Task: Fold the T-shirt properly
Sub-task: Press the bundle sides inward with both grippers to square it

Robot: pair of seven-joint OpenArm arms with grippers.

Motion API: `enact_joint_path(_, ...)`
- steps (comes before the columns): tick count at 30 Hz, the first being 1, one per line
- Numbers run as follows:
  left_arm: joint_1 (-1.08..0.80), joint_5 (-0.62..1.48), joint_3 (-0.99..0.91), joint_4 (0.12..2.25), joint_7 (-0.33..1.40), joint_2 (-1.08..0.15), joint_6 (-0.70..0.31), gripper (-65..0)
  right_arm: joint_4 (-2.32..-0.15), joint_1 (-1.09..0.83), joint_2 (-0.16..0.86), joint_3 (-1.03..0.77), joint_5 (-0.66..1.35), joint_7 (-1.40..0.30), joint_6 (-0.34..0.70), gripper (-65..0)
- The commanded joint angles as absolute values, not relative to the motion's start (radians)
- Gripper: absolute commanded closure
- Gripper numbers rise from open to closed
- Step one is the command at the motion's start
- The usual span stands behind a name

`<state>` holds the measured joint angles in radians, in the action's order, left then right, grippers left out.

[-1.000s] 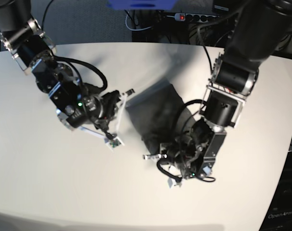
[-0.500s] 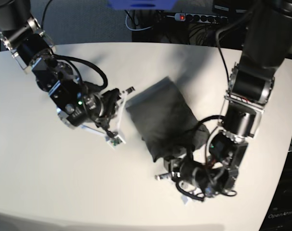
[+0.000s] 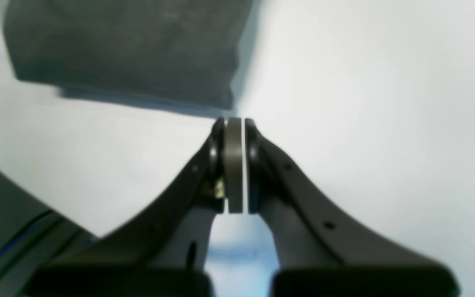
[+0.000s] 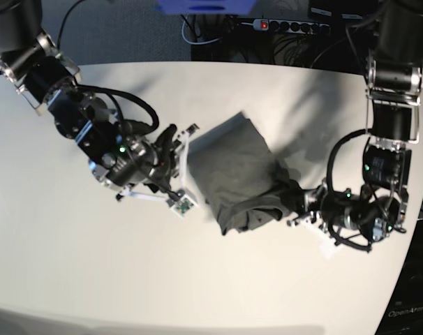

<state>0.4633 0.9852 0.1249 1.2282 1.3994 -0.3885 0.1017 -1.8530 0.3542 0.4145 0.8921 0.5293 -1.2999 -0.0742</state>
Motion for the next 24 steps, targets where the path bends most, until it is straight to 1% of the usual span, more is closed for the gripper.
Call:
enact_joint_path(1,0.47,1.004,0.119,1.254,1.396,-0.401,0.101,-1.8,-1.853,0.387,0.424,0.898,0.526,-1.277,-0.064,-0.1)
enact_joint_path(6,0.383,1.006,0.119,1.311,1.396,-0.418,0.101,-1.8,-1.791,0.438,0.432,0.97,0.526,-1.211,-0.061,-0.1)
enact_joint_path(10,0.348,1.004,0.117,1.326,1.396,-0.412,0.101,-1.8,-1.748,0.486,0.449,1.084,0.526,-1.129,-0.061,-0.1)
enact_joint_path(20,0.285,1.004,0.119,1.317,1.368,-0.415,0.101,-1.8,-1.529,0.575,0.46,1.357,0.526,-0.908,-0.059,-0.1)
enact_joint_path(24,0.28,1.003,0.119,1.316,1.366,-0.417,0.101,-1.8,-1.491,0.587,0.461,1.374,0.526,-0.891,-0.059,-0.1)
